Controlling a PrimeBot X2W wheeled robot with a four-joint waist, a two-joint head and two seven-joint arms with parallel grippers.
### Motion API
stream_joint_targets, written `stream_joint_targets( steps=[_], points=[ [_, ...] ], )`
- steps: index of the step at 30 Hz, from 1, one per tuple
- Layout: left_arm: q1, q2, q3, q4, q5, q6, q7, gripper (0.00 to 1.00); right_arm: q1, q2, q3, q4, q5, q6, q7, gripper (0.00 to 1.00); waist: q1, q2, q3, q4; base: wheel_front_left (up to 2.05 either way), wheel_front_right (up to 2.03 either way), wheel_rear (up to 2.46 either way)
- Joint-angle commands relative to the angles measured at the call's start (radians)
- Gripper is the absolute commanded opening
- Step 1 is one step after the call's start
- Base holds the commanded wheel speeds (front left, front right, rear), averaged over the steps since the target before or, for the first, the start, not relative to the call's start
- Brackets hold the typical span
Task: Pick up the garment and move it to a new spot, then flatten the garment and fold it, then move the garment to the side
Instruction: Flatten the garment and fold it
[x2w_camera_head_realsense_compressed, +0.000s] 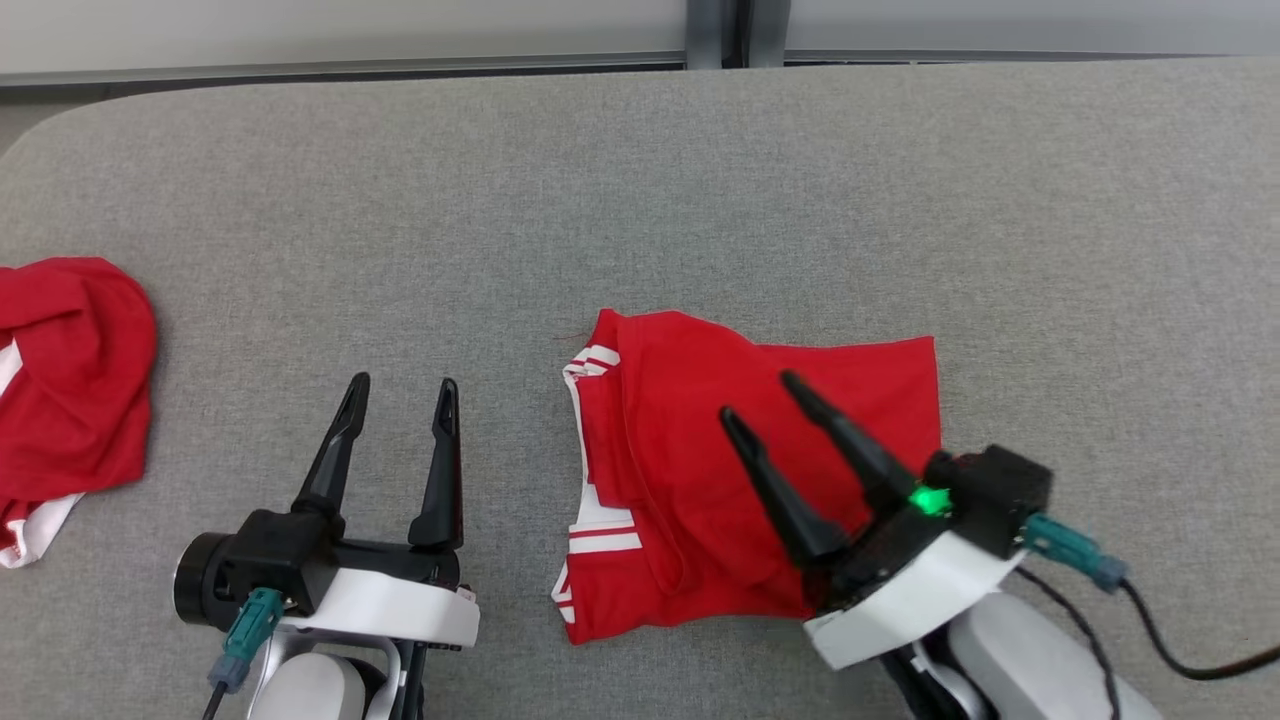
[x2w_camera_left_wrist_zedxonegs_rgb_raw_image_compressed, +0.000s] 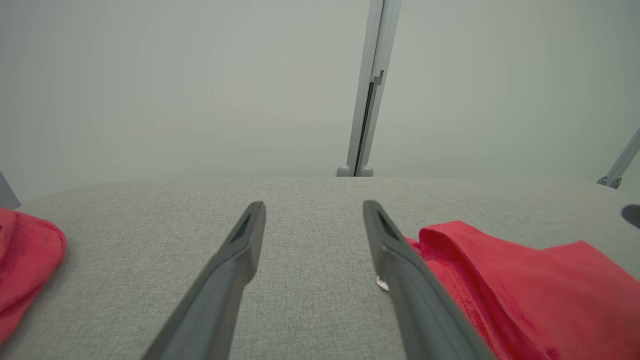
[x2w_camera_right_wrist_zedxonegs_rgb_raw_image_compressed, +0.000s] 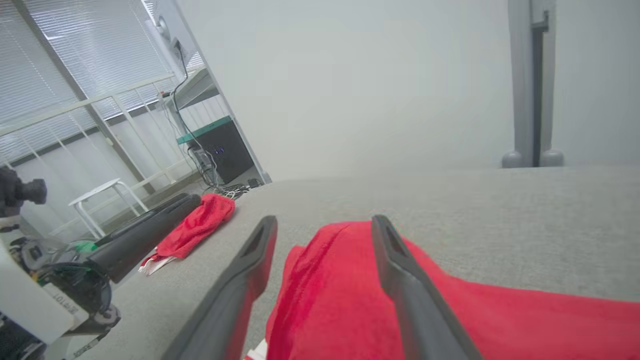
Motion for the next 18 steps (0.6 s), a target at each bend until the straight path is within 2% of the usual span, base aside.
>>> stream_joint_targets(
  steps=[1,10,18],
  points=[
    [0.009,0.009,0.006,-0.001,0.009,-0.004,-0.001,1.0,0.032,-0.012,-0.076,-0.033,-0.031,0.003,0.0,1.0,0.0,0.0,-0.014,-0.012,0.0,0.0,0.0],
    [0.027,0.023,0.019,-0.01,0.017,0.0,-0.001,1.0,0.18,-0.031,-0.437,-0.096,-0.16,0.003,-0.001,1.0,0.0,0.0,-0.066,-0.042,0.0,0.0,0.0],
    [0.065,0.041,0.032,-0.017,0.016,0.002,0.0,1.0,0.281,-0.04,-0.574,-0.108,-0.196,0.003,0.018,1.0,0.0,0.0,-0.121,-0.053,0.0,0.0,0.0]
  ],
)
